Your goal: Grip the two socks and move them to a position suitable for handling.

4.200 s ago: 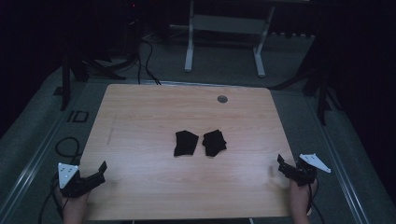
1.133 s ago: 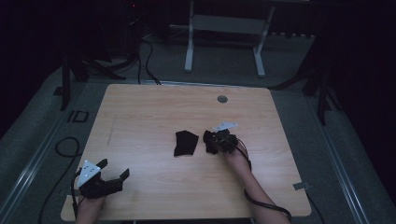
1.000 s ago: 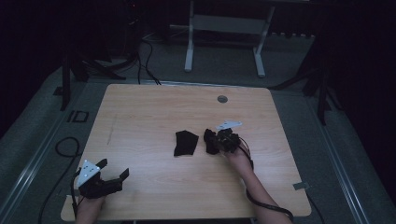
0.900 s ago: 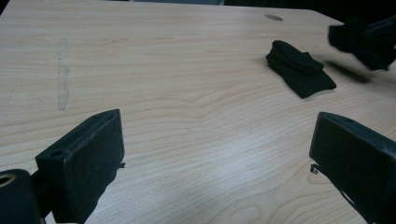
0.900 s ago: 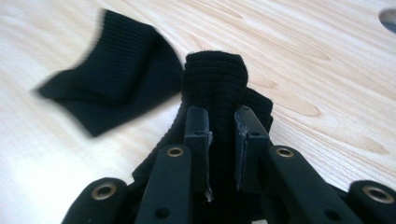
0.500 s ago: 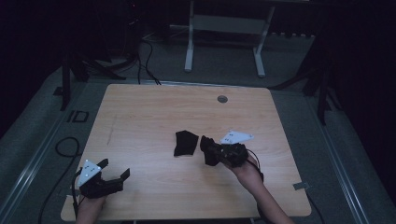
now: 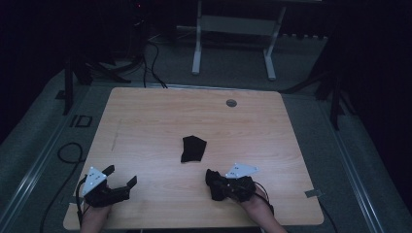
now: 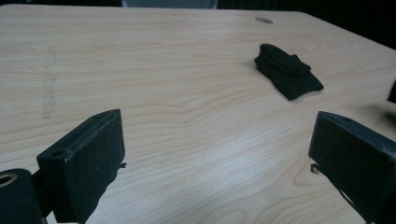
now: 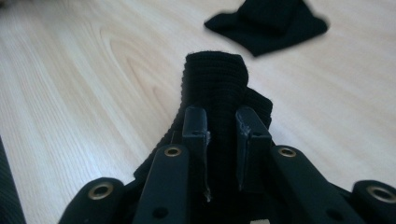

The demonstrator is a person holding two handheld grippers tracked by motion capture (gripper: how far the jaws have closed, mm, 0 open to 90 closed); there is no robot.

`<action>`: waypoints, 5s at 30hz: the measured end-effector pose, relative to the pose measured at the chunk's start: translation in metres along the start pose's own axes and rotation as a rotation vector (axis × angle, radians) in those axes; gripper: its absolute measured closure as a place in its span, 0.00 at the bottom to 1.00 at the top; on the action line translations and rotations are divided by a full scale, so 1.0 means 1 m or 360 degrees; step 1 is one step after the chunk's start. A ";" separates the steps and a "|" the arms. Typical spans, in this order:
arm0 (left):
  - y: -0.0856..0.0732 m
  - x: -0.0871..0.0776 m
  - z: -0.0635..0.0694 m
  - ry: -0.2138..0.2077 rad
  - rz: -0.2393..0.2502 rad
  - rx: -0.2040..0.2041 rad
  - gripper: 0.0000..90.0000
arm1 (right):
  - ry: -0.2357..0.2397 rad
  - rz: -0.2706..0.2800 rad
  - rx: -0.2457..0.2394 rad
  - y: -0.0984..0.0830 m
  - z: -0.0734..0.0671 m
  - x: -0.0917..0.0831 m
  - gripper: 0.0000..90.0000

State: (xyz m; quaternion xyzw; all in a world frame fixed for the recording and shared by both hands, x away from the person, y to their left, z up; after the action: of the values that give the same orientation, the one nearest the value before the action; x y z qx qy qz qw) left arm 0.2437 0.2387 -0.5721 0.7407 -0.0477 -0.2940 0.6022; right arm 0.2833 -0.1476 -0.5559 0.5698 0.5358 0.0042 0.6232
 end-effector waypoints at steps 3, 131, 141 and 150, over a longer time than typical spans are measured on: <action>0.001 0.004 0.007 -0.0042 -0.0017 0.0038 0.05 | -0.0001 -0.0037 0.0000 -0.006 0.000 0.010 0.83; 0.065 0.052 0.073 -0.0850 -0.0273 0.0292 1.00 | 0.0170 0.0315 0.0311 0.001 0.061 -0.102 0.92; 0.052 0.098 0.085 -0.0793 -0.0459 0.0254 1.00 | -0.0002 0.0119 0.0444 -0.032 0.095 -0.059 0.92; 0.047 0.106 0.084 -0.0760 -0.0483 0.0231 0.95 | -0.0059 0.0102 0.0470 -0.038 0.101 -0.054 0.87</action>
State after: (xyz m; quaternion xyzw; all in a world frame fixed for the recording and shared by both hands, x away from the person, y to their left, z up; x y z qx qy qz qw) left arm 0.3024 0.1083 -0.5771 0.6903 -0.0976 -0.5427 0.4685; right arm 0.3052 -0.2653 -0.5695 0.6720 0.5006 -0.0652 0.5418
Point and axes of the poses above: each handheld gripper's, and its own axes: x roughly forward along the jaws, y roughly out of its top, z roughly to its right, the point moved 3 cm from there along x, roughly forward along the jaws, and after that the axes turned 15 degrees about x, right-handed, at the moved point
